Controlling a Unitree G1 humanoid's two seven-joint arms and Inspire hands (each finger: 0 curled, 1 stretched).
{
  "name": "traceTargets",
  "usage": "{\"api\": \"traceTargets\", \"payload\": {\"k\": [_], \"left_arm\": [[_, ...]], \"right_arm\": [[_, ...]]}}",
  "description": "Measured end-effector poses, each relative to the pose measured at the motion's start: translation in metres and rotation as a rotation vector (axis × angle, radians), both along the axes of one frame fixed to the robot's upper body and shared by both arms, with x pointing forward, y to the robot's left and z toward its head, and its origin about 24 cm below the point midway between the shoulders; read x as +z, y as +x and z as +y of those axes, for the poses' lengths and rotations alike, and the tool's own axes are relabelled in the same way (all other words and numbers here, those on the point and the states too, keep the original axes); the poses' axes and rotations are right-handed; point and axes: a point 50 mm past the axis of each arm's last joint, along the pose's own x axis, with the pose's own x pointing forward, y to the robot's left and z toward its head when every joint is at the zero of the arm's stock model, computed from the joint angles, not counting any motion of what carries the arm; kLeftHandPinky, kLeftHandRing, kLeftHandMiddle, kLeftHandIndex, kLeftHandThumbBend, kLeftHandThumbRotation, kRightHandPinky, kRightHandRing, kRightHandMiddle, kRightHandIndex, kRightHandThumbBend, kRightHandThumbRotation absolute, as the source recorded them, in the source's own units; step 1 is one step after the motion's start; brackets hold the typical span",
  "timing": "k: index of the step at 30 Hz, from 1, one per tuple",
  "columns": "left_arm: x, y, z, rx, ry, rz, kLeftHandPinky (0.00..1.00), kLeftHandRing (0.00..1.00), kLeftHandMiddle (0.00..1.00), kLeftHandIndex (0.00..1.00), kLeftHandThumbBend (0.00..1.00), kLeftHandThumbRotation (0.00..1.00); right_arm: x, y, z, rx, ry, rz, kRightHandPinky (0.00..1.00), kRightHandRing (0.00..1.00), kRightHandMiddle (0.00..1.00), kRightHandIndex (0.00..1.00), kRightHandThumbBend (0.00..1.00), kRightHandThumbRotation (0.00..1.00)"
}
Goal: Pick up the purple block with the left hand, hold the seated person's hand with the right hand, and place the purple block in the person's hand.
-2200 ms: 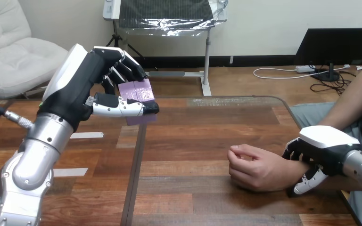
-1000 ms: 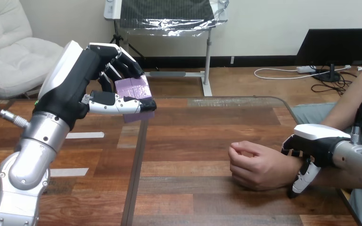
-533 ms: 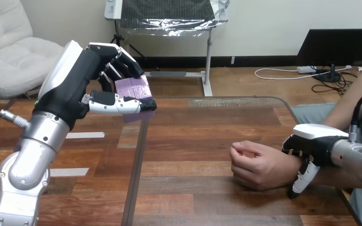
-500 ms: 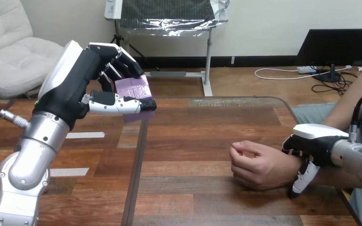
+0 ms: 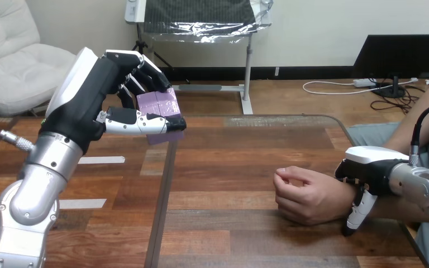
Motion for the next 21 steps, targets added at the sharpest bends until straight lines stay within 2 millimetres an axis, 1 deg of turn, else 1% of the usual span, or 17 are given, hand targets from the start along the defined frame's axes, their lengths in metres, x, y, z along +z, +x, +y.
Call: {"api": "traceTargets", "payload": {"k": [8, 11, 17, 21], "left_arm": [[0.0002, 0.0000, 0.0003, 0.001, 0.000, -0.001, 0.28, 0.36, 0.42, 0.43, 0.61, 0.00], [0.0002, 0.0000, 0.0003, 0.001, 0.000, -0.001, 0.28, 0.36, 0.42, 0.43, 0.61, 0.00], [0.0002, 0.0000, 0.0003, 0.001, -0.001, -0.001, 0.28, 0.36, 0.42, 0.43, 0.61, 0.00], [0.0002, 0.0000, 0.0003, 0.000, -0.003, 0.000, 0.28, 0.36, 0.42, 0.43, 0.61, 0.00]], "right_arm": [[0.0004, 0.0008, 0.0017, 0.010, -0.009, 0.008, 0.46, 0.59, 0.61, 0.47, 0.89, 0.00], [0.0005, 0.0011, 0.0020, 0.011, -0.012, 0.009, 0.47, 0.58, 0.61, 0.45, 0.89, 0.00], [0.0010, 0.0015, 0.0021, 0.014, -0.014, 0.010, 0.41, 0.54, 0.58, 0.44, 0.86, 0.00], [0.0014, 0.0017, 0.0022, 0.019, -0.015, 0.009, 0.39, 0.53, 0.57, 0.44, 0.85, 0.00]]}}
